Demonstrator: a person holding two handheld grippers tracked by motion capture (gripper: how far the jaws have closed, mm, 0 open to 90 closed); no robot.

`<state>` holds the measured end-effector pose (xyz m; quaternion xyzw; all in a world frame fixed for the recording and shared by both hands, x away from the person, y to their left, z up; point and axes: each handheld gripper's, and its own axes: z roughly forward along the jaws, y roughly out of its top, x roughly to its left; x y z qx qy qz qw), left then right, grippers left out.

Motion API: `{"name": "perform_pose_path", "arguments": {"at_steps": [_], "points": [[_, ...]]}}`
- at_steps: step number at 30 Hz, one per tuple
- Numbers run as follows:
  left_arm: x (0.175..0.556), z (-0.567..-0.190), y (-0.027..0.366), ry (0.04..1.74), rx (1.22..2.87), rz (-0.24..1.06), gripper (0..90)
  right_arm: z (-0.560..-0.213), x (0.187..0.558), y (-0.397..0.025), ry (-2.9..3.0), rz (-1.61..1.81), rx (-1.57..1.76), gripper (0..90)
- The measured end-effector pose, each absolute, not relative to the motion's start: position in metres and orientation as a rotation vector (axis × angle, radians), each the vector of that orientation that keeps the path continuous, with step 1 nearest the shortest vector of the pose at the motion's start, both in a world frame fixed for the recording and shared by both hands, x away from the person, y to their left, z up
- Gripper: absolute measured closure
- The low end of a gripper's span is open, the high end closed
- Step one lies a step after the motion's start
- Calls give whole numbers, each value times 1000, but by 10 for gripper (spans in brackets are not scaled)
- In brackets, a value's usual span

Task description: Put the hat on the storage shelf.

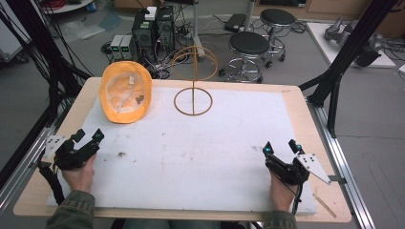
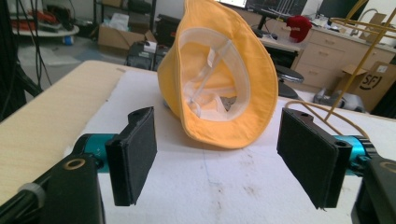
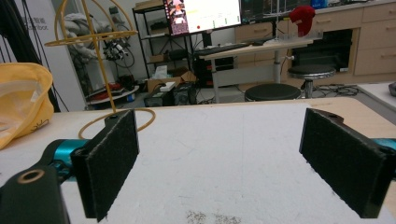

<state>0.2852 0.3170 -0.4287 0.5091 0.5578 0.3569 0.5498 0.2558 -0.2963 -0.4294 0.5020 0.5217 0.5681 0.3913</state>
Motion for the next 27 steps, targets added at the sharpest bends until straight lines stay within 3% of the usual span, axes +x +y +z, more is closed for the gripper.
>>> {"name": "perform_pose_path", "arguments": {"at_steps": [27], "points": [[290,-430,313,1313,1247,881,331,-434,254,-300,1323,1444,1323,108]]}}
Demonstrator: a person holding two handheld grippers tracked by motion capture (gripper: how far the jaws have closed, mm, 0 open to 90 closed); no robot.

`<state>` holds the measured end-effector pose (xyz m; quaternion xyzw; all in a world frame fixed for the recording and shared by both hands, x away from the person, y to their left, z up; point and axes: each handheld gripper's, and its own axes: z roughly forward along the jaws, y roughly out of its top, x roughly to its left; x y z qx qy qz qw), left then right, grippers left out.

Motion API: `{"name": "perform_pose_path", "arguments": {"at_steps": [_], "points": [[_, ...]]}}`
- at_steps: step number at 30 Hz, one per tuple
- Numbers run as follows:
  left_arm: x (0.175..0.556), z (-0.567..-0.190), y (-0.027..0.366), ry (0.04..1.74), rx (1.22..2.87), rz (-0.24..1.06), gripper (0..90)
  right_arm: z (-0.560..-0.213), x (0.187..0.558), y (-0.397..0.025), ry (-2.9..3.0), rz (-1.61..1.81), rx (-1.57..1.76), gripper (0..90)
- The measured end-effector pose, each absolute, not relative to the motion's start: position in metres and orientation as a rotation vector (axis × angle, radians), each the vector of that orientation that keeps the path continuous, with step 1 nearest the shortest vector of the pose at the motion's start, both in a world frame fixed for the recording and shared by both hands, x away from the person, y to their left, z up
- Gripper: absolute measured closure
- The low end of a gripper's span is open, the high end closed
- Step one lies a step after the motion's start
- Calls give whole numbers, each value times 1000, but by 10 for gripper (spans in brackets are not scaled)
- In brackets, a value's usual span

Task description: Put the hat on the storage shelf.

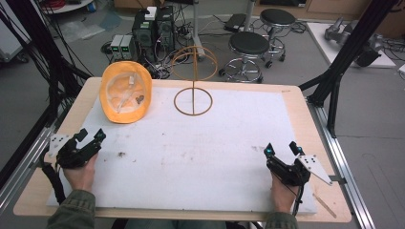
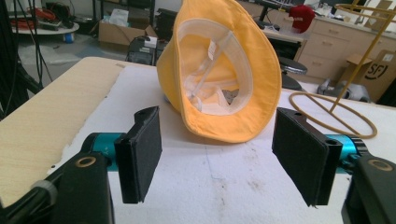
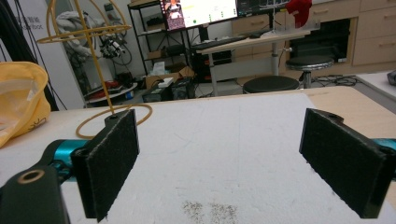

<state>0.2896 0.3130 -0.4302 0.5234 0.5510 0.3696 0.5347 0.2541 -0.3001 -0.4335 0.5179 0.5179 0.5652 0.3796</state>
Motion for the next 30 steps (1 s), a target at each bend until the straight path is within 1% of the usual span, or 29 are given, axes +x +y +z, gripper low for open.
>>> {"name": "perform_pose_path", "arguments": {"at_steps": [7,11,16,23,27,30], "points": [[292,-422,310,1274,1282,917,330,-434,255,-301,1324,1434,1338,109],[293,-408,311,1234,1269,912,330,-433,254,-301,1319,1430,1331,108],[298,-391,316,1196,1273,938,330,-431,253,-300,1310,1436,1320,108],[319,-376,325,1232,1287,938,329,-430,253,-298,1313,1439,1316,108],[331,-374,329,1264,1270,888,328,-429,254,-296,1322,1436,1308,109],[341,-372,331,1288,1286,903,330,-429,255,-296,1327,1432,1302,108]]}}
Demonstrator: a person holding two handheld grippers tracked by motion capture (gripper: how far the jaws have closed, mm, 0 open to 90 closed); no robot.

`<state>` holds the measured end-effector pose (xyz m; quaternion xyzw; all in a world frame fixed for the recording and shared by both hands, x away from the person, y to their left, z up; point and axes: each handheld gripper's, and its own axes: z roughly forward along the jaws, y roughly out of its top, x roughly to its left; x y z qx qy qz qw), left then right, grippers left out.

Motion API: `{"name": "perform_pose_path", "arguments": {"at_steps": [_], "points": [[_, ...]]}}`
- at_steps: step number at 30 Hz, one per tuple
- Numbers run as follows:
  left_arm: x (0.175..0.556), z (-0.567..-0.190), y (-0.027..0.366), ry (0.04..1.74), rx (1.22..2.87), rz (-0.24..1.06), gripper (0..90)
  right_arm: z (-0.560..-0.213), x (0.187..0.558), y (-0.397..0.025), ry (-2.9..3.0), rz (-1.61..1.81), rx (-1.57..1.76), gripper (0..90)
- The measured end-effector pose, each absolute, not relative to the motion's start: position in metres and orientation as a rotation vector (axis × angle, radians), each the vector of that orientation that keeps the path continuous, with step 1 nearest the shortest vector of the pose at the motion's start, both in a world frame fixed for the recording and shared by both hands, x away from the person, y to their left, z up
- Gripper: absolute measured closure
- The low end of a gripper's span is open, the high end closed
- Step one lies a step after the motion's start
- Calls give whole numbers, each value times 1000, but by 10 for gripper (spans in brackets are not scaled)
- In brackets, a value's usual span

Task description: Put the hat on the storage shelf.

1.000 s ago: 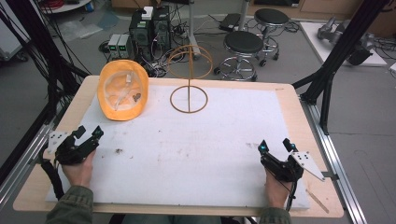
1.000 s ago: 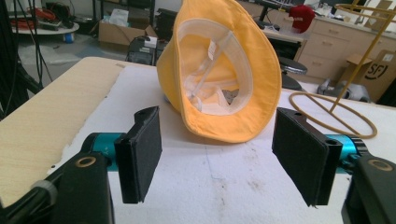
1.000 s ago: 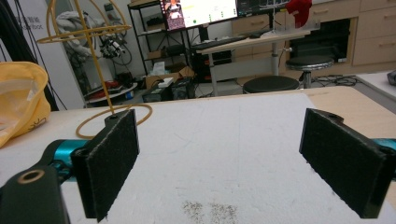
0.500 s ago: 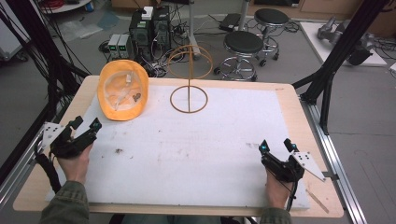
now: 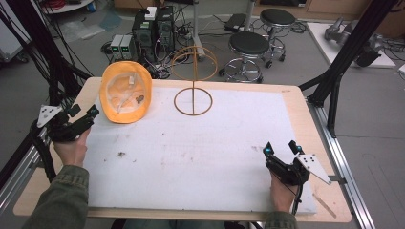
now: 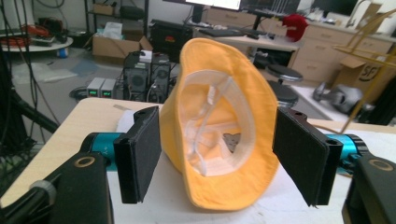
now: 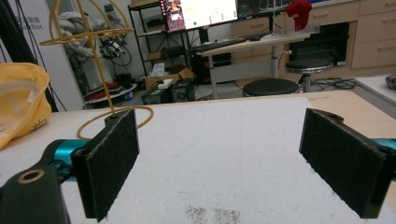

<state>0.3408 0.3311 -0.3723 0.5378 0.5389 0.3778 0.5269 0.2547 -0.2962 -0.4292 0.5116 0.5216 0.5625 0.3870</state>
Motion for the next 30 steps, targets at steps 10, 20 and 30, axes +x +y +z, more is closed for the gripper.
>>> {"name": "perform_pose_path", "arguments": {"at_steps": [10,20,30], "points": [[376,-376,331,1334,1360,847,352,-429,257,-295,1336,1435,1305,108],[407,-377,333,1378,1382,846,332,-428,257,-294,1335,1443,1302,108],[445,-374,333,1404,1454,811,365,-429,260,-290,1357,1443,1303,108]]}}
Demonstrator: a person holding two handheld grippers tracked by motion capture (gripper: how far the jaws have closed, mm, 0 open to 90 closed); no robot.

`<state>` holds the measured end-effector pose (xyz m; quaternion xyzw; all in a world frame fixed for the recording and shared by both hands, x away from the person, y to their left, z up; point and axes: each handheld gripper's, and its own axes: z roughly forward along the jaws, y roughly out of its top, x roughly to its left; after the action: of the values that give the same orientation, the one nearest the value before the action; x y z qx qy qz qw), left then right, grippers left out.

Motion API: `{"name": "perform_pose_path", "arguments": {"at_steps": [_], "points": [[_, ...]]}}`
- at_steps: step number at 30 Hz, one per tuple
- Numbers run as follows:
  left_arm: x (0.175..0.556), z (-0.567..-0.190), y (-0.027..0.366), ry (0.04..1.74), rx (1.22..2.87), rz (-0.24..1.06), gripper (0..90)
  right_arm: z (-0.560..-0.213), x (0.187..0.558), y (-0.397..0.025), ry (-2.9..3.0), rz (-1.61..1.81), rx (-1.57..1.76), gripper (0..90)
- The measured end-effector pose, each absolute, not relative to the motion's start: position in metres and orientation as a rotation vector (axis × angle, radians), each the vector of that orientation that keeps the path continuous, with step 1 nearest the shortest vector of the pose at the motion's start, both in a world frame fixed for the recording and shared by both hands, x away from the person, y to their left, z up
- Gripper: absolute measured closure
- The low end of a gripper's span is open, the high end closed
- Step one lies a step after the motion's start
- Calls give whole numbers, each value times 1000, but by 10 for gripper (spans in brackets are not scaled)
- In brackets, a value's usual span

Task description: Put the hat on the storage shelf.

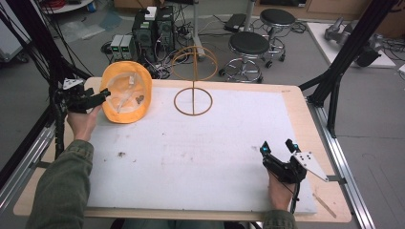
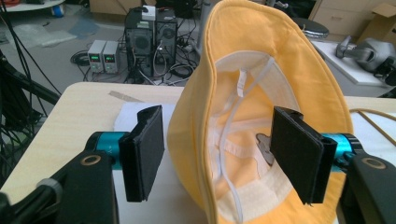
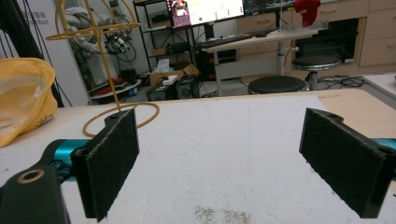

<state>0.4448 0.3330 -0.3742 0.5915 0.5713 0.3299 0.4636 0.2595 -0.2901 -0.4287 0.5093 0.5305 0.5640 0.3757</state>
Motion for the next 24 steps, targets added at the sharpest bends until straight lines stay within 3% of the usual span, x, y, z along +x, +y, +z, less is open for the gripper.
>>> {"name": "perform_pose_path", "arguments": {"at_steps": [8,11,13,15,16,24], "points": [[463,-373,330,1418,1446,771,420,-429,260,-290,1362,1441,1306,108],[467,-375,330,1434,1448,756,485,-428,259,-289,1351,1446,1295,109],[470,-377,330,1444,1461,735,600,-428,258,-290,1343,1448,1291,109],[472,-380,328,1462,1500,743,798,-428,258,-290,1343,1445,1296,108],[472,-380,328,1465,1505,740,852,-428,258,-290,1344,1447,1299,108],[471,-379,330,1470,1481,730,868,-429,258,-289,1342,1440,1303,109]]}}
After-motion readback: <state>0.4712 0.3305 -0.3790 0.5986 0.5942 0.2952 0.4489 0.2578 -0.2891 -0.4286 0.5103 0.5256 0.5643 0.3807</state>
